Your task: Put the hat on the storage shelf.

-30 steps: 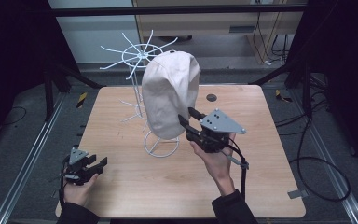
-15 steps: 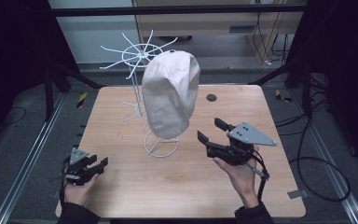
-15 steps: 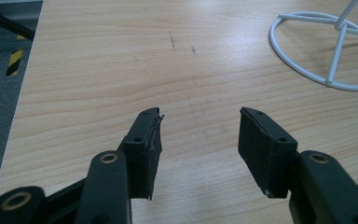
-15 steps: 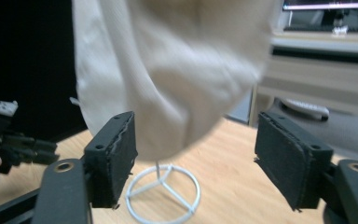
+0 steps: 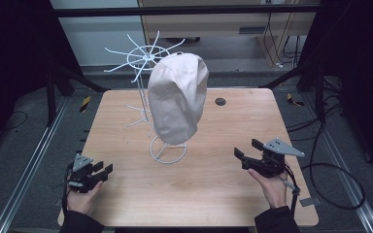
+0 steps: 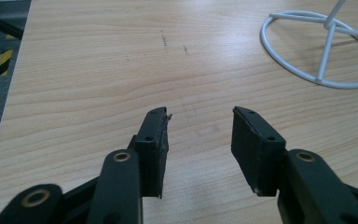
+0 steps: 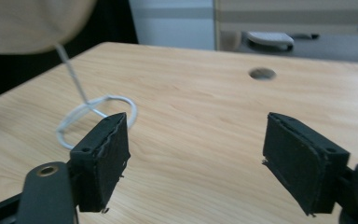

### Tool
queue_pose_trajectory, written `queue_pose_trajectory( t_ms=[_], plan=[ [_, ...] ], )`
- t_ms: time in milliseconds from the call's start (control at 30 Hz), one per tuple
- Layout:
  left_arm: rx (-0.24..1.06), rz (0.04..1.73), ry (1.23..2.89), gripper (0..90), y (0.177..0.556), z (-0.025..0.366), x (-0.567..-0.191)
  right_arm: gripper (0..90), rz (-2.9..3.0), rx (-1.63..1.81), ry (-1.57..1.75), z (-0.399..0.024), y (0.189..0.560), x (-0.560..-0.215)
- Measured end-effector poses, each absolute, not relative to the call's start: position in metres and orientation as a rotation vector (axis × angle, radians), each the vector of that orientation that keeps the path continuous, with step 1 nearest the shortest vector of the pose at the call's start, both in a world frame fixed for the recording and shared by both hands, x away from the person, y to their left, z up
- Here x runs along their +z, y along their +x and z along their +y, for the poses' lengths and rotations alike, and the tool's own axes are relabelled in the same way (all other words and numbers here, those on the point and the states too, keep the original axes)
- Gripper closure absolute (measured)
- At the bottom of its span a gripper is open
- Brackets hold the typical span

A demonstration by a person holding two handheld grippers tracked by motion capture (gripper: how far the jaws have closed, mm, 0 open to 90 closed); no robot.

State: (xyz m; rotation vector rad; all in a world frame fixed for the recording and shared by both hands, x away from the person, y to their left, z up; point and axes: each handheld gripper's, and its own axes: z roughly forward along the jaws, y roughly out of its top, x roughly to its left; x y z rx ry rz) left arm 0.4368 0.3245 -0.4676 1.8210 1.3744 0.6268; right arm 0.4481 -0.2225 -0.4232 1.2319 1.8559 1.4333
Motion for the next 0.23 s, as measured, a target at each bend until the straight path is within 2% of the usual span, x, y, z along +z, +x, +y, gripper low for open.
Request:
queue_pose_trajectory(
  t_ms=[233],
  plan=[
    [0.644,1.377,1.830,47.3,0.440,0.326,-0.472,19.9,1.870,1.264,1.325,-0.242,0.460,-0.454]
  ],
)
